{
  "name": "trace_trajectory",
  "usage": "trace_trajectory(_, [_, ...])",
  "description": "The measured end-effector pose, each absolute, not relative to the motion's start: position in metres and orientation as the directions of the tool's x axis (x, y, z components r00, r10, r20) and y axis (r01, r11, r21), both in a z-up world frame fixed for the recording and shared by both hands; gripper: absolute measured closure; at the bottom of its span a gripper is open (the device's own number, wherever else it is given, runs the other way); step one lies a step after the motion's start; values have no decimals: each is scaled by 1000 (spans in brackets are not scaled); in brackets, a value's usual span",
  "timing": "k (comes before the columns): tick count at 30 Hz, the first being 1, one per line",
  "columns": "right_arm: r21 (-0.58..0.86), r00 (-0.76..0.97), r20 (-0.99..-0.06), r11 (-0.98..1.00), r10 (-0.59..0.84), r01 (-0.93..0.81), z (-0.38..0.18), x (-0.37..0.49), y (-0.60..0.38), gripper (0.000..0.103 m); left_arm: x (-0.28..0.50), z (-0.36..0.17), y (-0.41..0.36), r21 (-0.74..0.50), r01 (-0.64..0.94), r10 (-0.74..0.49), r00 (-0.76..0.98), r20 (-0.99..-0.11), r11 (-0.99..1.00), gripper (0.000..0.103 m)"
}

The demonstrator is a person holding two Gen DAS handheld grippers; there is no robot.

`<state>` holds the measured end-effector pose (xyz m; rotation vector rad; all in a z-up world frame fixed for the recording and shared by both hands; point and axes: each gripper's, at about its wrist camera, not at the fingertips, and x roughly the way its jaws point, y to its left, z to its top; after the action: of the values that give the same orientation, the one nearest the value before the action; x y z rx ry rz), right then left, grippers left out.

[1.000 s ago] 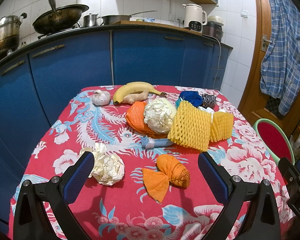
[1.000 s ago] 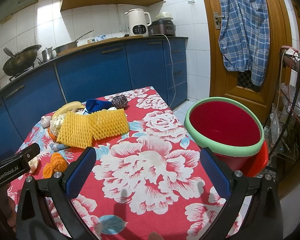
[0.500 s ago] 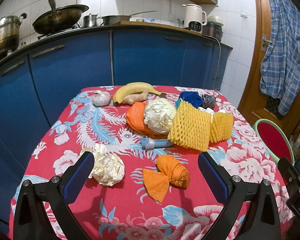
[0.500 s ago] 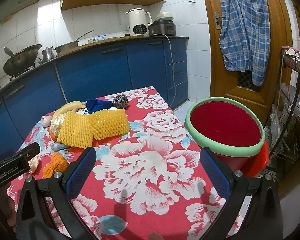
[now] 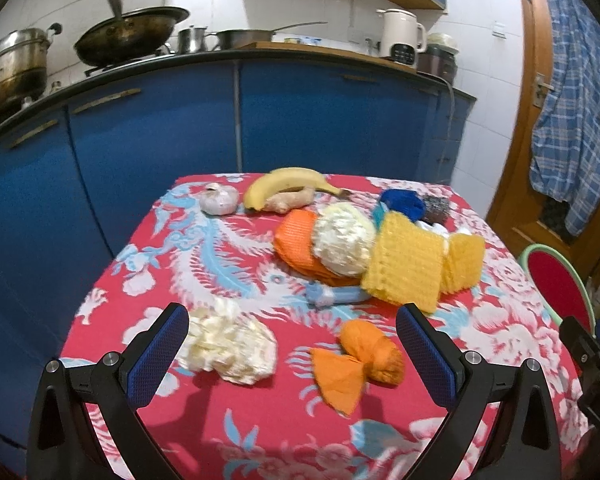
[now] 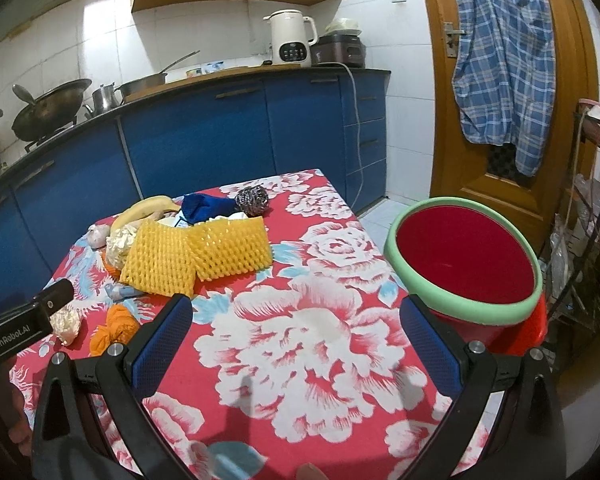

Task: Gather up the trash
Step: 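Grasp the crumpled cream paper with the left tool while the right tool grasps the yellow foam net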

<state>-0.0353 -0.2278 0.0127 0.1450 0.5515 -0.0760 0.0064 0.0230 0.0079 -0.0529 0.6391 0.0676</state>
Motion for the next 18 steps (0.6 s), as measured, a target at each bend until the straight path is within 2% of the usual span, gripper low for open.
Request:
trace_trajectory(10, [122,818,-572,992,57,16,15,4,-211,1,28,2,62,-1,-199,155,763,-627,980,0])
trace_trajectory(18, [142,769,-631,990,105,-18,11,46,-208,1,44,-11,89,-4,-244,178,716,-675,970,0])
